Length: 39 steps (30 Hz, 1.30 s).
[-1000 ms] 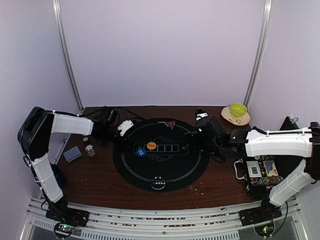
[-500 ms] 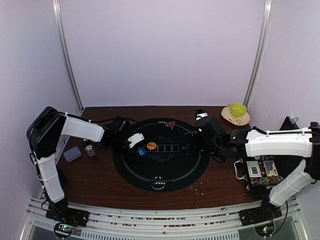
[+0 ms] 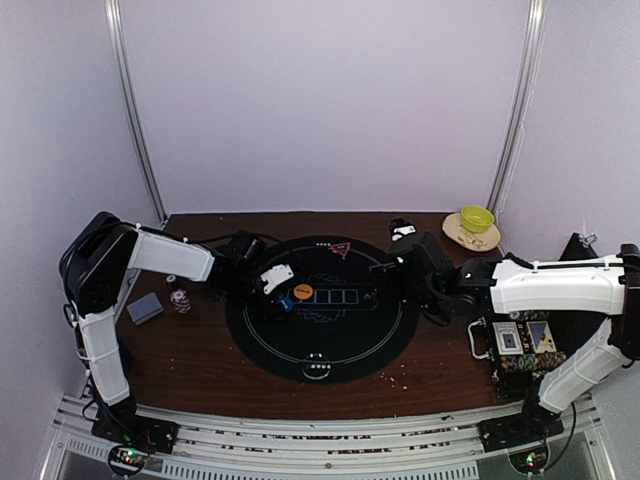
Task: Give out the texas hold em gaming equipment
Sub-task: Pick up the small blind button from the poker table mat.
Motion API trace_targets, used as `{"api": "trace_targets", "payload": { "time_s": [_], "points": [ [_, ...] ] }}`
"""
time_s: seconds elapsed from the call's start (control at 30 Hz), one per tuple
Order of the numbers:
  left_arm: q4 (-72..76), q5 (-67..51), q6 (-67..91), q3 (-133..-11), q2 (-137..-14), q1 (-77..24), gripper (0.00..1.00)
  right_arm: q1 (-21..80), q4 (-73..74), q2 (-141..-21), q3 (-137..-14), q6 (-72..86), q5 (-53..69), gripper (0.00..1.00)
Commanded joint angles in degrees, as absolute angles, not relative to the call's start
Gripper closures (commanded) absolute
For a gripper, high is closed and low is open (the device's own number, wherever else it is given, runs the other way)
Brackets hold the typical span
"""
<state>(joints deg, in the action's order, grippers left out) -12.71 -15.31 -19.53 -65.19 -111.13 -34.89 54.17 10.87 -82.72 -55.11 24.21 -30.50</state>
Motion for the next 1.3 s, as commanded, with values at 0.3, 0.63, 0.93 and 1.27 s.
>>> {"api": "trace_targets", "payload": {
  "time_s": [0.3, 0.63, 0.93, 1.27],
  "points": [
    [-13.51, -12.34, -18.58, -67.41, -112.95, -34.80, 0.14, 54.14, 10.89, -81.65, -54.69, 24.08, -31.73, 0.00],
    [-15.03, -15.45, -19.24, -68.54, -113.86, -34.24, 0.17, 54.23, 10.81, -81.64, -54.62, 24.08, -31.73, 0.00],
    [-16.07, -15.28, -19.69, -69.51, -115.68, -34.50, 0.32, 54.37, 10.81, -81.57, -54.75, 24.13, -31.83, 0.00],
    [-15.90, -13.92, -19.27, -69.44, -116.39, -34.57, 0.53, 54.48, 10.94, -81.15, -54.67, 23.99, -32.00, 0.00]
  ]
}}
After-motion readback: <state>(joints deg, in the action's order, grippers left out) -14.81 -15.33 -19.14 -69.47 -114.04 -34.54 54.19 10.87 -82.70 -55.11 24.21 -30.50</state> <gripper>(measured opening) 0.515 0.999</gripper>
